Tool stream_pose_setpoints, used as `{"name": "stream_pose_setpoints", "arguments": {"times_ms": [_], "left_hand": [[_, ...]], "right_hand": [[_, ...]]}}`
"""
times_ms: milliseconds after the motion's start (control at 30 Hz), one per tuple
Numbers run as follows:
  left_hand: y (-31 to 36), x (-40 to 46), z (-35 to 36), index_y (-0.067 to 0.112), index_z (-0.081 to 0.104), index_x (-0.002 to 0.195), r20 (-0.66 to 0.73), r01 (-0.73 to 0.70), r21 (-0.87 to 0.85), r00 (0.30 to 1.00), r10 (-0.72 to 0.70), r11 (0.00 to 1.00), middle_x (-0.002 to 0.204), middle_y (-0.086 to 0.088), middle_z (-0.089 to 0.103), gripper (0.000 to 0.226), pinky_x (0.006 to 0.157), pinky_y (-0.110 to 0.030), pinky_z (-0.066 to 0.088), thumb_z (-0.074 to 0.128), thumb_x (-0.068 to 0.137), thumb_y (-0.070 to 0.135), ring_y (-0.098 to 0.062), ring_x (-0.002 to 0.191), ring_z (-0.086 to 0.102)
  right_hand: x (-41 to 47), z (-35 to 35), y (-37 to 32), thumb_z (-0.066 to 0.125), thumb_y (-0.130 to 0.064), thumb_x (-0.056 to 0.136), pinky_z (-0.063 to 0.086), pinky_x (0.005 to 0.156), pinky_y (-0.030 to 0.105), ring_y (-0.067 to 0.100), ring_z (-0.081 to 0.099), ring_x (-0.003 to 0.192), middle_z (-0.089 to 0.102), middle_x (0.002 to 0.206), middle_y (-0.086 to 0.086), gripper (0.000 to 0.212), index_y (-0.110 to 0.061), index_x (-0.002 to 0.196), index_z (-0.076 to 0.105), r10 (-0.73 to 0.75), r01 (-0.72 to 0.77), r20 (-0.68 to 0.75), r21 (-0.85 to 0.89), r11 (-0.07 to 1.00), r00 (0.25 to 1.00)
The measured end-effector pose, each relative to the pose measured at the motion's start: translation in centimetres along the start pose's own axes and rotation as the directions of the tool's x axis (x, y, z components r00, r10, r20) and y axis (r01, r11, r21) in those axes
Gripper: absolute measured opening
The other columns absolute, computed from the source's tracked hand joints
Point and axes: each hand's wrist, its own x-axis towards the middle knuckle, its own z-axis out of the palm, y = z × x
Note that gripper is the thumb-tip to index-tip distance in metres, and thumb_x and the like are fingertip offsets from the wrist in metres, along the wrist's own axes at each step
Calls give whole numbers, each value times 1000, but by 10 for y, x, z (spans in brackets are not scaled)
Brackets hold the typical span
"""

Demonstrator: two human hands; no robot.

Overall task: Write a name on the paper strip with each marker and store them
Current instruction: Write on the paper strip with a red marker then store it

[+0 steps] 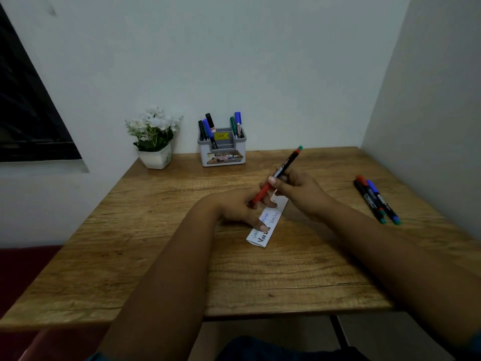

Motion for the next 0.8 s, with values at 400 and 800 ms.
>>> {"name": "stream_pose_setpoints", "arguments": {"times_ms": [400, 800], "left_hand": [[-18, 0, -9, 44, 57, 129, -37, -52, 74, 998, 55, 996, 151, 14, 35, 57, 118, -45, 19, 78, 76, 41, -17, 141, 27], [-34, 6, -24, 61, 40, 133, 34, 47, 228, 998, -56, 973, 161, 17, 4, 58, 113, -65, -7, 65, 80, 58, -21, 149, -9]], "right_hand": [[108, 3, -30, 84, -31, 74, 48, 63, 12, 7, 58, 75, 66, 81, -3, 27, -11, 85, 69, -208, 52, -369, -390, 919, 906], [228, 31, -33, 52, 8, 88, 53, 80, 36, 27, 62, 94, 62, 102, 15, 23, -5, 105, 59, -414, 195, -169, -687, 700, 894]]}}
